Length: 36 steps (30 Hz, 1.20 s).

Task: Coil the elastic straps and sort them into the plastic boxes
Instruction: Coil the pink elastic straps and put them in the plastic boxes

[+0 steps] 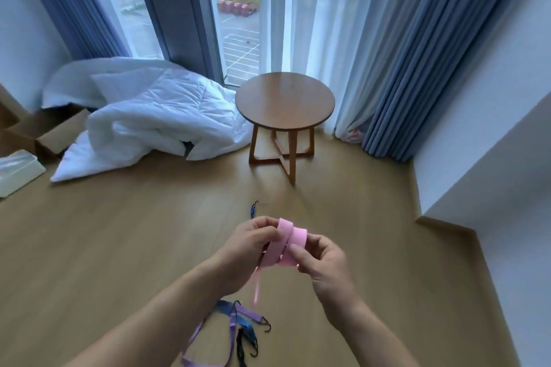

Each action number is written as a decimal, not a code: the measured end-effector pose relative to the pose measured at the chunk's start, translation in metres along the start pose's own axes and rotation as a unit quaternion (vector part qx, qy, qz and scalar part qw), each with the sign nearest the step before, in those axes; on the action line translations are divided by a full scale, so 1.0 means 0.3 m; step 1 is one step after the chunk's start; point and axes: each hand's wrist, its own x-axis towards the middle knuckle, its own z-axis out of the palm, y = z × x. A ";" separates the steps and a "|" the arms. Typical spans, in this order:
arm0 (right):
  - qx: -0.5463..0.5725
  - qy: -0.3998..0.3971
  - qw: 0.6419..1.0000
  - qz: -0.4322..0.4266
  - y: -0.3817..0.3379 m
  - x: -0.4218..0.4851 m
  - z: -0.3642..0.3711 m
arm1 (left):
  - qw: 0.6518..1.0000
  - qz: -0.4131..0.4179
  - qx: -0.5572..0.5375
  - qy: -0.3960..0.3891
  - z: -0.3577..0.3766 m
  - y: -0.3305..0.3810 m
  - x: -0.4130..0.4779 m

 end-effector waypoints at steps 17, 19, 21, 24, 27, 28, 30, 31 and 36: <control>-0.032 0.152 0.979 -0.136 -0.229 -0.362 -0.086 | 0.959 0.203 0.130 -0.152 -0.016 0.151 -0.181; -0.040 0.177 0.971 -0.157 -0.241 -0.419 -0.068 | 0.946 0.241 0.170 -0.136 -0.031 0.162 -0.210; -0.051 0.204 0.961 -0.178 -0.247 -0.479 -0.051 | 0.928 0.278 0.214 -0.126 -0.036 0.167 -0.243; -0.072 0.240 0.945 -0.210 -0.254 -0.573 -0.029 | 0.886 0.355 0.285 -0.092 -0.026 0.161 -0.296; -0.055 0.249 0.938 -0.235 -0.250 -0.674 -0.012 | 0.846 0.400 0.339 -0.099 -0.008 0.155 -0.364; -0.044 0.249 0.937 -0.239 -0.246 -0.710 -0.011 | 0.842 0.403 0.340 -0.115 0.001 0.153 -0.388; -0.028 0.257 0.934 -0.245 -0.239 -0.780 -0.009 | 0.849 0.398 0.308 -0.161 0.024 0.151 -0.437; -0.027 0.268 0.930 -0.249 -0.236 -0.818 -0.008 | 0.856 0.392 0.280 -0.187 0.041 0.149 -0.460; -0.023 0.348 0.896 -0.275 -0.240 -1.019 -0.045 | 0.875 0.382 0.188 -0.230 0.169 0.112 -0.545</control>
